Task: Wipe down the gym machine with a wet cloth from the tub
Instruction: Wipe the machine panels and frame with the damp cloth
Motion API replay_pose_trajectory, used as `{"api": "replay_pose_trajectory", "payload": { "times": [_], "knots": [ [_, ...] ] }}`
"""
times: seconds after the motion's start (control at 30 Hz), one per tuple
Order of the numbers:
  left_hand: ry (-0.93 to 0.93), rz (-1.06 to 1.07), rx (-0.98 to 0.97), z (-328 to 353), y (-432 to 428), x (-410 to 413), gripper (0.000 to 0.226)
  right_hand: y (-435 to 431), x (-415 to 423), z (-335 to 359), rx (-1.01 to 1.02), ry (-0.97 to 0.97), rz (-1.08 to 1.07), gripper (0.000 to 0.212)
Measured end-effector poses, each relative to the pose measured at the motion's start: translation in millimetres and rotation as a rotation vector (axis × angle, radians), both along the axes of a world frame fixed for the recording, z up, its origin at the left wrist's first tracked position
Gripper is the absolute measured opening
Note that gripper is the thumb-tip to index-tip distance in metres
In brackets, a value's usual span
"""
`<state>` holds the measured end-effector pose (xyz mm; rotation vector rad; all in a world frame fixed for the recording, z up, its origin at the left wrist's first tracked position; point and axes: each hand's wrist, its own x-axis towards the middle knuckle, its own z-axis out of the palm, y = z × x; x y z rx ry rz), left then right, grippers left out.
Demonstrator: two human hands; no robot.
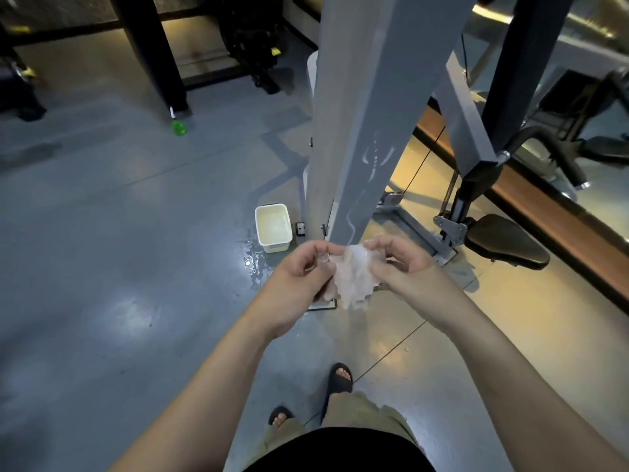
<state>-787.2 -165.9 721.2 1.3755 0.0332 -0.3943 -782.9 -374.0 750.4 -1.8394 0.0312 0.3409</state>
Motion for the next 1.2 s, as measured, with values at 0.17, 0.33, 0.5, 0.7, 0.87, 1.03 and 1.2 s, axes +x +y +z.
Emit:
{"api": "replay_pose_trajectory", "payload": {
  "times": [0.17, 0.33, 0.5, 0.7, 0.87, 1.03, 1.2],
  "knots": [
    [0.01, -0.002, 0.047, 0.3, -2.4, 7.7, 0.03, -6.1, 8.3, -8.2, -0.141, -0.003, 0.077, 0.033],
    [-0.097, -0.024, 0.412, 1.5, -12.4, 27.5, 0.017, -20.4, 28.4, -0.7, -0.254, -0.101, 0.12, 0.014],
    [-0.179, -0.039, 0.534, 8.3, -26.8, 51.8, 0.015, -45.9, 56.9, -7.5, -0.138, -0.083, 0.117, 0.007],
    [0.028, 0.344, 0.545, 12.1, -69.4, 78.3, 0.025, -67.9, 89.8, -21.2, 0.329, 0.092, -0.067, 0.009],
    [0.025, 0.185, 0.256, 9.7, -97.5, 89.0, 0.021, -81.9, 106.0, -32.0, 0.5, 0.162, -0.096, 0.01],
    [-0.031, 0.085, 0.314, 4.3, -110.1, 97.7, 0.021, -88.9, 115.5, -41.8, 0.427, 0.128, -0.086, 0.004],
    [0.062, 0.104, 0.09, 10.6, -109.6, 110.2, 0.02, -88.3, 125.0, -45.1, 0.464, 0.166, -0.025, 0.021]
  ]
}}
